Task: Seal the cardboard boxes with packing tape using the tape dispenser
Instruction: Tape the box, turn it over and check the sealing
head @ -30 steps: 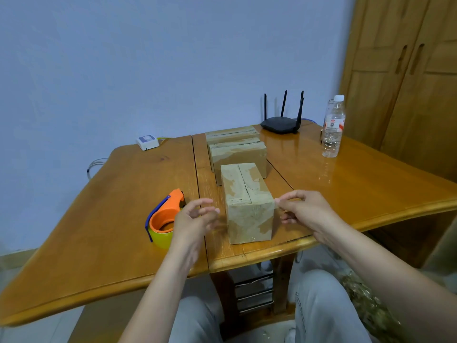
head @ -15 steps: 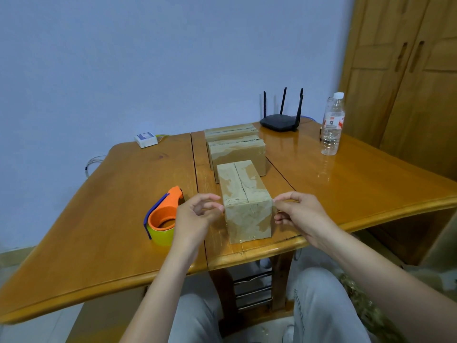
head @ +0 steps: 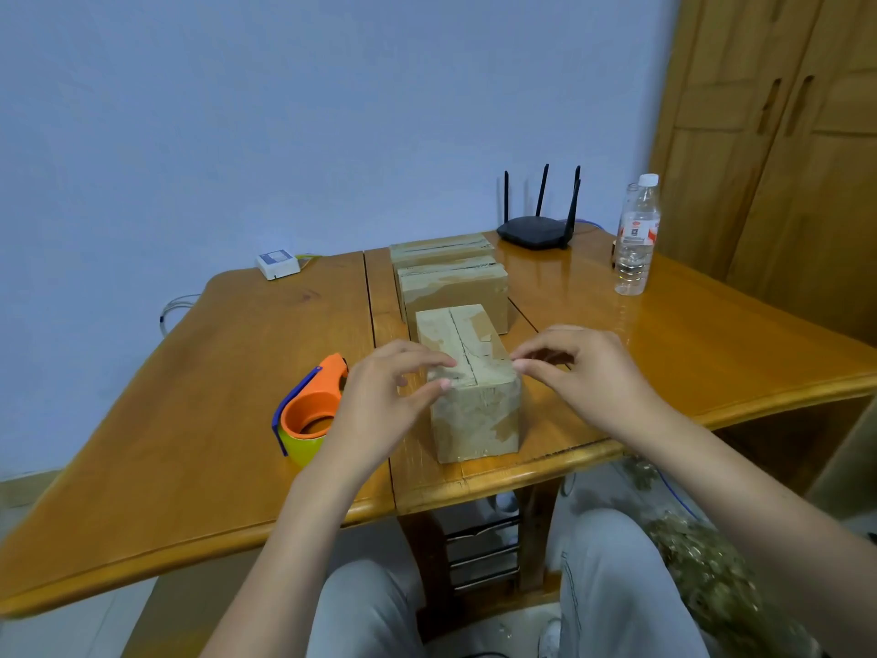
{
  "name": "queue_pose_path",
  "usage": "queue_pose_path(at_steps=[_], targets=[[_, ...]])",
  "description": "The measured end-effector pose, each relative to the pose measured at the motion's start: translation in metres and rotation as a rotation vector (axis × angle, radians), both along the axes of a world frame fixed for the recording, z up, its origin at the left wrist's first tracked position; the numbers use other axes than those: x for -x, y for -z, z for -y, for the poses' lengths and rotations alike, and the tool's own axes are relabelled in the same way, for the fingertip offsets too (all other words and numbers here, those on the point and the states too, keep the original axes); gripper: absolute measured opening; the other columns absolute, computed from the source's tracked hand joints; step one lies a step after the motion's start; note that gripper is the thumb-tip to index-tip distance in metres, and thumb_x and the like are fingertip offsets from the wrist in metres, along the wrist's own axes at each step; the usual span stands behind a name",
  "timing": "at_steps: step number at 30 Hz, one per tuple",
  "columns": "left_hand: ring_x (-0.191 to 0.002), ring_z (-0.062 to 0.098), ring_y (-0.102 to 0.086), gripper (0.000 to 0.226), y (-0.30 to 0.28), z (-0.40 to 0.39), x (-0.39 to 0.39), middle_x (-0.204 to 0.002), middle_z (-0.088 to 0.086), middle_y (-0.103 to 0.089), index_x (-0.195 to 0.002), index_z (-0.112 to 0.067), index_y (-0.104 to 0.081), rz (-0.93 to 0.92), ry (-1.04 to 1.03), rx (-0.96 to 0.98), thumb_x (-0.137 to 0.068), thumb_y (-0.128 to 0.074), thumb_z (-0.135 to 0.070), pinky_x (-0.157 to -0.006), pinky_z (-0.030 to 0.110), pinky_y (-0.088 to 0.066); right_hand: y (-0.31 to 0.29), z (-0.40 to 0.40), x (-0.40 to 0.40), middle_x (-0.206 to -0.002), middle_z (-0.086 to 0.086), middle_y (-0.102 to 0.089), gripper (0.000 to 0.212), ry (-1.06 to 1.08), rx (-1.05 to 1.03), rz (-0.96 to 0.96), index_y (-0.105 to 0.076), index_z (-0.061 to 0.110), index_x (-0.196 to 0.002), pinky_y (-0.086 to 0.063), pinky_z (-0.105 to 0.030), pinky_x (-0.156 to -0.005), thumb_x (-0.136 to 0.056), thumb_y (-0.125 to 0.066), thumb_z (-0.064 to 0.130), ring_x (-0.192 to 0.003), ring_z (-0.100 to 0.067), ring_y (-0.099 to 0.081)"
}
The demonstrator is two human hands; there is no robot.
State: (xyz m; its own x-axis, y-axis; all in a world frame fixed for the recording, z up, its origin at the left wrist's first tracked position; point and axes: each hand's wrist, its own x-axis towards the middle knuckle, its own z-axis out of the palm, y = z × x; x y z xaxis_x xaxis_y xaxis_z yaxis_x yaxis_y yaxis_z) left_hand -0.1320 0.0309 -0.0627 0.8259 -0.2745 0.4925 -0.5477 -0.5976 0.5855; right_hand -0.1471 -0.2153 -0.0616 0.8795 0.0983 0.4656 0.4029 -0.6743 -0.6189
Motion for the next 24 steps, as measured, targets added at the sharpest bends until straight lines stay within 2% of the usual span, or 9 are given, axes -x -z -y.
queue_pose_path(at_steps=[2,5,9,12,16,20,24], targets=[[-0.102,0.0,-0.055,0.018,-0.003,0.002,-0.005,-0.104,-0.017,-0.066,-0.103,-0.034,-0.077,0.02,0.019,-0.095,-0.085,-0.076,-0.032,-0.087,0.026,-0.048,-0.007,-0.003,-0.005,-0.097,0.017,-0.072,0.012,-0.063,0.114,0.006,-0.079,0.027,-0.099,-0.05,-0.017,-0.087,-0.087,-0.076,0.026,-0.092,0.003,-0.064],[-0.099,0.003,-0.054,0.014,-0.007,0.009,-0.007,-0.101,-0.013,-0.069,-0.099,-0.029,-0.079,0.039,0.052,-0.179,-0.085,-0.076,-0.032,-0.089,0.029,-0.043,-0.014,-0.009,-0.012,-0.1,0.011,-0.073,0.015,-0.141,0.237,0.014,-0.079,0.02,-0.101,-0.047,-0.011,-0.088,-0.087,-0.077,0.025,-0.093,-0.001,-0.064],[-0.088,0.003,-0.053,0.011,-0.009,0.018,-0.009,-0.095,-0.009,-0.071,-0.095,-0.023,-0.08,0.092,0.065,-0.229,-0.085,-0.076,-0.029,-0.084,0.022,-0.039,-0.016,-0.016,-0.017,-0.098,0.008,-0.073,0.015,-0.195,0.328,0.012,-0.08,0.018,-0.1,-0.051,-0.025,-0.091,-0.089,-0.075,0.026,-0.094,-0.006,-0.064],[-0.092,0.009,-0.057,0.013,-0.008,0.02,-0.01,-0.095,-0.006,-0.072,-0.095,-0.021,-0.08,0.12,0.068,-0.252,-0.085,-0.077,-0.028,-0.086,0.026,-0.042,-0.014,-0.017,-0.017,-0.101,0.008,-0.072,0.02,-0.193,0.365,0.033,-0.079,0.018,-0.103,-0.05,-0.027,-0.092,-0.09,-0.073,0.031,-0.096,-0.007,-0.062],[-0.098,0.013,-0.061,0.011,-0.001,0.021,-0.013,-0.098,-0.006,-0.073,-0.091,-0.019,-0.08,0.163,0.07,-0.247,-0.08,-0.081,-0.023,-0.088,0.03,-0.048,-0.005,-0.02,-0.015,-0.106,0.008,-0.069,0.028,-0.181,0.399,0.101,-0.077,0.019,-0.11,-0.05,-0.027,-0.091,-0.09,-0.07,0.037,-0.099,-0.004,-0.055],[-0.099,0.009,-0.066,0.013,0.0,0.019,-0.014,-0.103,-0.006,-0.076,-0.093,-0.016,-0.081,0.167,0.107,-0.241,-0.08,-0.082,-0.02,-0.091,0.028,-0.053,0.004,-0.017,-0.016,-0.103,0.006,-0.07,0.032,-0.184,0.375,0.134,-0.079,0.017,-0.105,-0.054,-0.035,-0.088,-0.087,-0.069,0.042,-0.1,-0.011,-0.06],[-0.103,0.002,-0.066,0.024,0.0,0.011,-0.014,-0.11,-0.009,-0.075,-0.105,-0.021,-0.079,0.12,0.147,-0.239,-0.081,-0.081,-0.021,-0.096,0.025,-0.052,0.015,-0.008,-0.018,-0.11,0.005,-0.073,0.023,-0.199,0.295,0.155,-0.079,0.016,-0.106,-0.053,-0.036,-0.095,-0.085,-0.078,0.025,-0.105,-0.013,-0.062]])
